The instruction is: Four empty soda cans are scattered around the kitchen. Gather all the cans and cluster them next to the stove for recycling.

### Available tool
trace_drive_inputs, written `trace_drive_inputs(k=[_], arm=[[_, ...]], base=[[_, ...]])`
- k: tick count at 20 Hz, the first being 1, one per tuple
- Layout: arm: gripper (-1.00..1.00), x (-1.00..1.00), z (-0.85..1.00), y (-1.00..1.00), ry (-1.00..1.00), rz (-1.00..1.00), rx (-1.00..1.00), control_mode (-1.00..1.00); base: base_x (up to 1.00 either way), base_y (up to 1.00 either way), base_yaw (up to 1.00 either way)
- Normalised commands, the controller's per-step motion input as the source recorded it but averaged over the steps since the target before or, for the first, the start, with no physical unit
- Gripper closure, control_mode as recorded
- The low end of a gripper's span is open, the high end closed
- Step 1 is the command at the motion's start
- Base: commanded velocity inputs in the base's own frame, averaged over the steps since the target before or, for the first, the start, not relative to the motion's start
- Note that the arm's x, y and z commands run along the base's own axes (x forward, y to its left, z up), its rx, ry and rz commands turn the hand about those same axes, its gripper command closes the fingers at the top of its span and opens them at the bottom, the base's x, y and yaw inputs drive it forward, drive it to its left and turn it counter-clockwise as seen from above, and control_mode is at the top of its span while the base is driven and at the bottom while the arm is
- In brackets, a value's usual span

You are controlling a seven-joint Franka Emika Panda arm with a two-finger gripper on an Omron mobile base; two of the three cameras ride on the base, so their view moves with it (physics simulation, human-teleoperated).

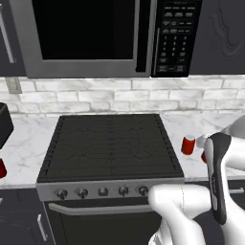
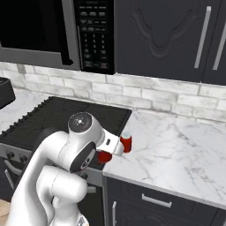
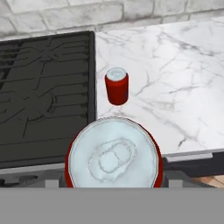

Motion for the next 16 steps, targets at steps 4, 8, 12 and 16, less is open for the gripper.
trace_drive_inputs(k=[4,8,12,16], arm=[[1.0,0.27,-0.23,-0.05,0.0,0.0,0.0,-1.0],[1.0,0.25,-0.26,-0.08,0.0,0.0,0.0,-1.0],[1.0,0.24,-0.26,-0.03,0.0,0.0,0.0,-1.0],[1.0,0.18,-0.23,-0.01,0.0,0.0,0.0,-1.0]], base=[[0.0,0.0,0.0],[0.0,0.0,0.0],[0.0,0.0,0.0],[0.0,0.0,0.0]])
